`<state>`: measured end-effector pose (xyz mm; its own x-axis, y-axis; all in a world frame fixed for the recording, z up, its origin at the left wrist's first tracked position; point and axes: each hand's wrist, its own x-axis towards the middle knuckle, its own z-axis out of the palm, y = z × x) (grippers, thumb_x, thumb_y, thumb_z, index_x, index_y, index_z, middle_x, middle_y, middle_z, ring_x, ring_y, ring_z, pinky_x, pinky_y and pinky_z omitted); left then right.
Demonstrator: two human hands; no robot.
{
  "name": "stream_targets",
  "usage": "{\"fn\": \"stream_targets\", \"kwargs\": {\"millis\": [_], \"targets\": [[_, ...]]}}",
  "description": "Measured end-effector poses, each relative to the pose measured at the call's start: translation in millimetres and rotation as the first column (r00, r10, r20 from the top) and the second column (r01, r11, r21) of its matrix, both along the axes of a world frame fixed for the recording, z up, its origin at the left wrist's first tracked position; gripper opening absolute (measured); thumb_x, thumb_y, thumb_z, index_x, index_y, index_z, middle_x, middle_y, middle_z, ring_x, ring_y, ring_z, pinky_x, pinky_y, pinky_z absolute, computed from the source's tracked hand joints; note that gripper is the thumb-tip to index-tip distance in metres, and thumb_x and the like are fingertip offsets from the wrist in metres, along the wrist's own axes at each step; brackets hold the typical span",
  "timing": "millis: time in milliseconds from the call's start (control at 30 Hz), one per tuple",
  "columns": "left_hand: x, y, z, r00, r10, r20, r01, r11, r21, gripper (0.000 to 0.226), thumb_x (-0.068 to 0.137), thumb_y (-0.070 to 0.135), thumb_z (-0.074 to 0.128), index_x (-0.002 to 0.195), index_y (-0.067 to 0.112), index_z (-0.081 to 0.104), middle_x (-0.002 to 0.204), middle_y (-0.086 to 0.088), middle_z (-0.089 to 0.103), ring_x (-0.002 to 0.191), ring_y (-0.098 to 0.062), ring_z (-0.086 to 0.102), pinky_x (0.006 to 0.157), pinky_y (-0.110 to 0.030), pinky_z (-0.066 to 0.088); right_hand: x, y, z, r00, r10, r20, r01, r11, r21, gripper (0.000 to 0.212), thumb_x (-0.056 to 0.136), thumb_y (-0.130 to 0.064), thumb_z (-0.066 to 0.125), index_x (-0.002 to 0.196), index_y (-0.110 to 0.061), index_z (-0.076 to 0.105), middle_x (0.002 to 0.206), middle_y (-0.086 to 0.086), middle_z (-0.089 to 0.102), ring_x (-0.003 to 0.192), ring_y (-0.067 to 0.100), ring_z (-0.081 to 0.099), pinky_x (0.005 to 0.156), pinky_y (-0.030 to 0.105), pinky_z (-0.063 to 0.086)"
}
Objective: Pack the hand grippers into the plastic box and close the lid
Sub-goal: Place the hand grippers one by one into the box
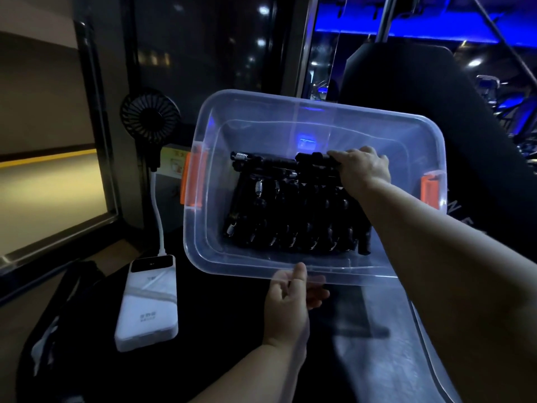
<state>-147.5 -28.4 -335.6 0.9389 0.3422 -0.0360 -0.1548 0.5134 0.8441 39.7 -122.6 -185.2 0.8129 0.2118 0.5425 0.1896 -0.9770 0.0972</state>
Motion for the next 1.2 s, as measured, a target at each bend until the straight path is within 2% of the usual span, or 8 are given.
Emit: {"fn": "stream_targets", "kwargs": {"millis": [67, 133, 333, 467, 667, 833, 1033, 1200], "targets": [[-1, 0, 0, 1.0, -0.008, 0.009, 0.007, 1.0, 0.016, 0.021, 0.098, 0.022, 0.047, 0.085, 0.006, 0.053, 0.071, -0.006, 0.072, 0.055, -0.014, 0.063, 0.053, -0.022, 0.047, 3, 1, -3, 0.997, 0.004, -0.075, 0.004, 0.995, 0.104, 0.045, 0.097, -0.017, 0.037, 0.135, -0.04, 0.045, 0.135, -0.001, 0.053, 0.126, 0.029, 0.036, 0.099, 0.045, 0.032], [-2, 2, -1, 1.0, -0.011, 0.017, 0.01, 0.999, 0.038, 0.022, 0.098, 0.023, 0.047, 0.086, 0.006, 0.054, 0.073, -0.006, 0.073, 0.056, -0.013, 0.063, 0.054, -0.021, 0.047, 6, 0, -7, 0.991, 0.03, -0.129, -0.005, 0.982, 0.191, 0.043, 0.098, -0.027, 0.034, 0.138, -0.039, 0.041, 0.143, -0.001, 0.044, 0.134, 0.03, 0.03, 0.104, 0.046, 0.031], [-1, 3, -4, 1.0, -0.014, 0.007, 0.014, 0.997, 0.079, 0.028, 0.097, 0.029, 0.047, 0.092, 0.002, 0.057, 0.082, -0.011, 0.073, 0.06, -0.013, 0.064, 0.057, -0.021, 0.048, 10, 0, -17, 0.99, 0.065, -0.125, -0.035, 0.973, 0.228, 0.048, 0.093, -0.055, 0.033, 0.137, -0.036, 0.041, 0.148, -0.004, 0.036, 0.138, 0.026, 0.019, 0.105, 0.049, 0.024], [-1, 3, -5, 1.0, -0.015, 0.009, 0.014, 0.996, 0.087, 0.028, 0.097, 0.029, 0.047, 0.091, 0.003, 0.057, 0.085, -0.014, 0.072, 0.06, -0.012, 0.063, 0.057, -0.019, 0.048, 9, 4, -19, 0.986, 0.107, -0.129, -0.056, 0.937, 0.345, 0.061, 0.087, -0.071, 0.032, 0.131, -0.032, 0.049, 0.146, -0.002, 0.038, 0.139, 0.024, 0.016, 0.105, 0.048, 0.021], [-1, 2, -6, 1.0, -0.011, 0.016, 0.01, 0.996, 0.086, 0.026, 0.097, 0.029, 0.047, 0.085, 0.008, 0.056, 0.079, -0.01, 0.071, 0.059, -0.011, 0.062, 0.058, -0.021, 0.047, 16, 15, -18, 0.988, 0.085, -0.131, -0.012, 0.876, 0.482, 0.057, 0.087, -0.067, 0.029, 0.109, -0.026, 0.062, 0.136, 0.002, 0.045, 0.134, 0.025, 0.022, 0.102, 0.048, 0.022], [3, 2, -8, 1.0, 0.007, 0.017, -0.008, 0.996, 0.093, 0.025, 0.096, 0.029, 0.048, 0.085, 0.008, 0.056, 0.086, -0.017, 0.071, 0.059, -0.012, 0.061, 0.057, -0.021, 0.046, 21, 21, -21, 0.993, 0.085, -0.082, -0.017, 0.788, 0.616, 0.058, 0.086, -0.067, 0.039, 0.122, -0.024, 0.054, 0.139, 0.002, 0.041, 0.138, 0.022, 0.018, 0.109, 0.047, 0.017], [6, 3, -9, 0.999, 0.009, 0.031, -0.013, 0.991, 0.131, 0.025, 0.096, 0.03, 0.047, 0.087, 0.007, 0.055, 0.082, -0.013, 0.072, 0.06, -0.014, 0.062, 0.058, -0.023, 0.047, 19, 23, -24, 0.993, 0.052, -0.103, 0.024, 0.784, 0.62, 0.059, 0.086, -0.068, 0.038, 0.124, -0.025, 0.049, 0.146, 0.001, 0.034, 0.143, 0.019, 0.009, 0.113, 0.053, 0.012], [6, 4, -8, 0.999, 0.028, 0.025, -0.032, 0.985, 0.167, 0.026, 0.096, 0.031, 0.047, 0.09, 0.007, 0.056, 0.087, -0.015, 0.071, 0.061, -0.012, 0.063, 0.061, -0.024, 0.046, 5, 17, -25, 0.996, 0.041, -0.077, 0.017, 0.778, 0.628, 0.061, 0.087, -0.069, 0.036, 0.13, -0.026, 0.043, 0.15, -0.001, 0.027, 0.145, 0.019, 0.005, 0.114, 0.051, 0.011]]}}
